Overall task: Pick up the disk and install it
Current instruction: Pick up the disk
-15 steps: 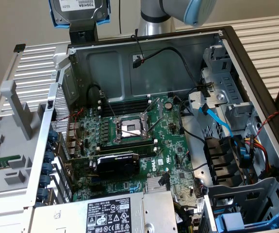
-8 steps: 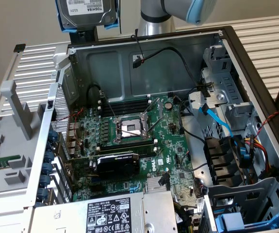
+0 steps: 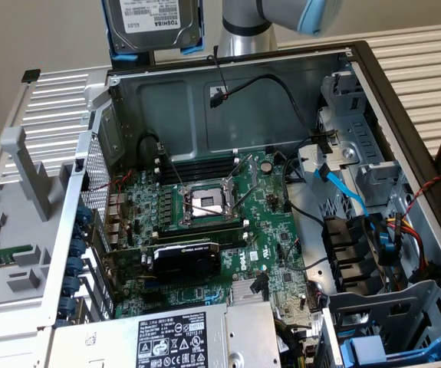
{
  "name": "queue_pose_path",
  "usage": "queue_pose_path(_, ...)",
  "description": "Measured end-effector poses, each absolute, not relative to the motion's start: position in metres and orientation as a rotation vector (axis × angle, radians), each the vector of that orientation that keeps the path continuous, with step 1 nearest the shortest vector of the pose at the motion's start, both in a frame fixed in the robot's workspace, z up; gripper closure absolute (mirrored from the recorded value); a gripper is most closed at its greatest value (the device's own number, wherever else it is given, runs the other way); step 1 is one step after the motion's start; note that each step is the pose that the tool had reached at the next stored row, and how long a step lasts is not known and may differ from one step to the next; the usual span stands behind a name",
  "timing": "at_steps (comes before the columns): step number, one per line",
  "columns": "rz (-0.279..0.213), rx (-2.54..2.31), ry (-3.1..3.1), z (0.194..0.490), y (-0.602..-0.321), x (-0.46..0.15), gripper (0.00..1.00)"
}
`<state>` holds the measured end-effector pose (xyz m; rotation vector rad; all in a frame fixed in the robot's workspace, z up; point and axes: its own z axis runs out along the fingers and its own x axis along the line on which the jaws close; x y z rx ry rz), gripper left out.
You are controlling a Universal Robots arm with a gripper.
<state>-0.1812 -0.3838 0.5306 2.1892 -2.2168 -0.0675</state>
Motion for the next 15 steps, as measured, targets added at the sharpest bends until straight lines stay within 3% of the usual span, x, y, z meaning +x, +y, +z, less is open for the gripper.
queue_pose_path(15,-0.069,2.19,-2.217,0.547,-0.419,-0.147,0.63)
